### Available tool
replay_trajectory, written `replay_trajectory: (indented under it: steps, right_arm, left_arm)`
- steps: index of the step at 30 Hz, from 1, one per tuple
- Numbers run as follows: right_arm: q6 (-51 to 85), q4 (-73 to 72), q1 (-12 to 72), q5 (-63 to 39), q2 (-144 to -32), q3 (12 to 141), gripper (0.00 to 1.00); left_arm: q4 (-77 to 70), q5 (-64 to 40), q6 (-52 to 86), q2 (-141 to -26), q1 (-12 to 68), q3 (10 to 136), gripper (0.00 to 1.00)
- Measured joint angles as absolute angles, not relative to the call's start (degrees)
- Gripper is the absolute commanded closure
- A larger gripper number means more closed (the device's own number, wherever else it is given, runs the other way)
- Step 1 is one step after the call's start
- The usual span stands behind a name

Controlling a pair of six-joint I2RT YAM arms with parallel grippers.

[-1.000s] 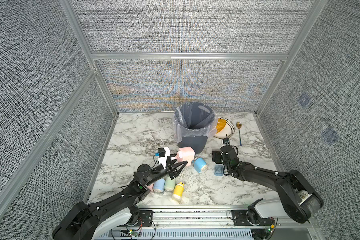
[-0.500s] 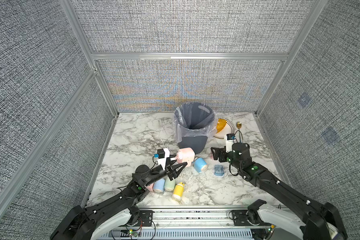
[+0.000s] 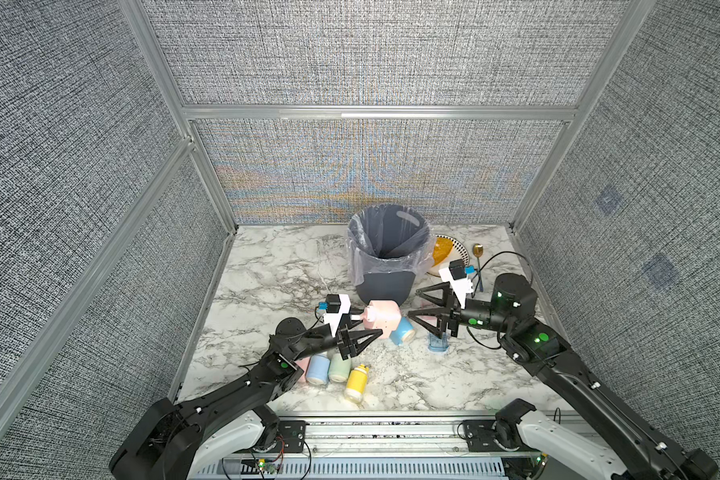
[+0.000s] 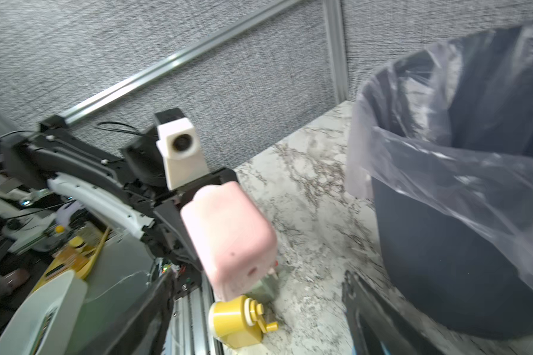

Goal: Take out the pencil sharpener tray and clean the shavings
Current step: Place the pencil sharpener at the center of the board.

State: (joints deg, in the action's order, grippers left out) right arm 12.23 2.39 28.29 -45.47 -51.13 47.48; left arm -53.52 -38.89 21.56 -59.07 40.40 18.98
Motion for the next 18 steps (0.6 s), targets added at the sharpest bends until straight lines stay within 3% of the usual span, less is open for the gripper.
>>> replay_trajectory:
  steps: [7,18]
  right_arm:
    - [11.11,3.4,29.63,-56.23,-56.6,53.34,0.16]
    - [3.51,12.58,38.17,-56.77,-65.76,63.07,0.21]
  left_arm:
    - [-54.37,-47.22,24.47,-61.25,39.88,22.61,1.0]
    - [-54.72,-53.58,27.0,-61.58,39.81,23.53,1.0]
